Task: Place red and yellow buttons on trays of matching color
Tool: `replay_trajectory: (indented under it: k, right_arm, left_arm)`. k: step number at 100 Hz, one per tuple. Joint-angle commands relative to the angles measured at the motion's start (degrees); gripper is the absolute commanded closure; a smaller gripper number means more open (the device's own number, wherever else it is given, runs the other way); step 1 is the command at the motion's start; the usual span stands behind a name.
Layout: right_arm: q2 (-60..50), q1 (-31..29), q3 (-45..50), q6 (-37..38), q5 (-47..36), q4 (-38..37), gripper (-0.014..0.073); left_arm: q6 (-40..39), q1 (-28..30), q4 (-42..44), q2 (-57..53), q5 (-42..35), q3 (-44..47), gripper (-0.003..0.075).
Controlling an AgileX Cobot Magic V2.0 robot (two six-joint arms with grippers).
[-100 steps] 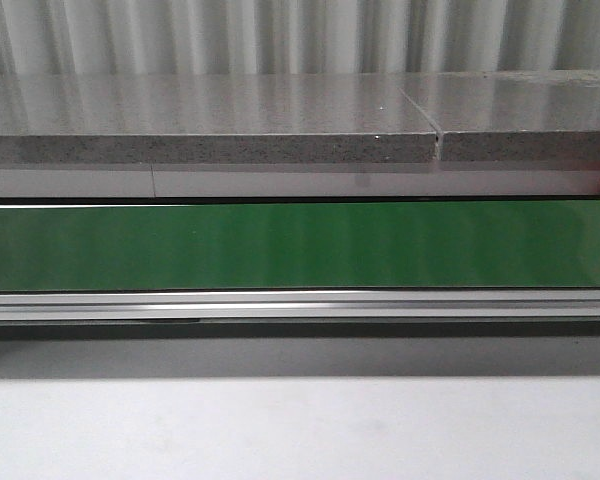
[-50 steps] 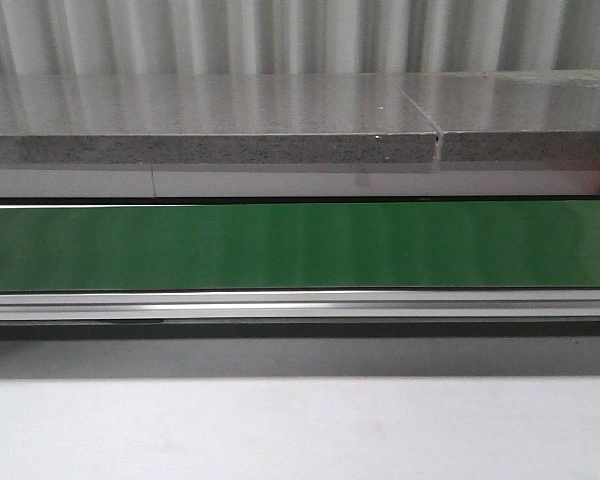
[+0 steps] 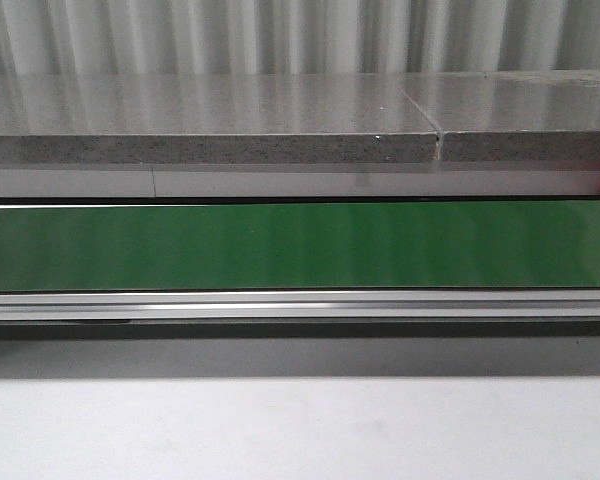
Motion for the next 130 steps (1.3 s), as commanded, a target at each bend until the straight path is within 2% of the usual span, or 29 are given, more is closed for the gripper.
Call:
replay_trajectory:
  k: [1, 79, 94, 130]
  right_arm:
    - [0.0, -0.1, -1.3, -0.4, -3.4, -0.2, 0.0715]
    - [0.0, -0.1, -1.3, -0.4, -3.4, -0.2, 0.0715]
    - [0.0, -0.1, -1.3, -0.4, -3.4, -0.2, 0.0715]
    - [0.0, -0.1, -1.3, -0.4, -3.4, -0.2, 0.0715]
  left_arm:
    - [0.0, -0.4, -1.1, 0.4, -3.9, -1.5, 0.0741]
    - [-0.1, -0.1, -1.0, 2.9, -6.1, -1.4, 0.0741]
    - [-2.2, 3.0, -0.7, 6.8, -6.6, -1.5, 0.0741]
    - [-2.8, 14.5, -0.7, 16.7, -5.8, -5.3, 0.074]
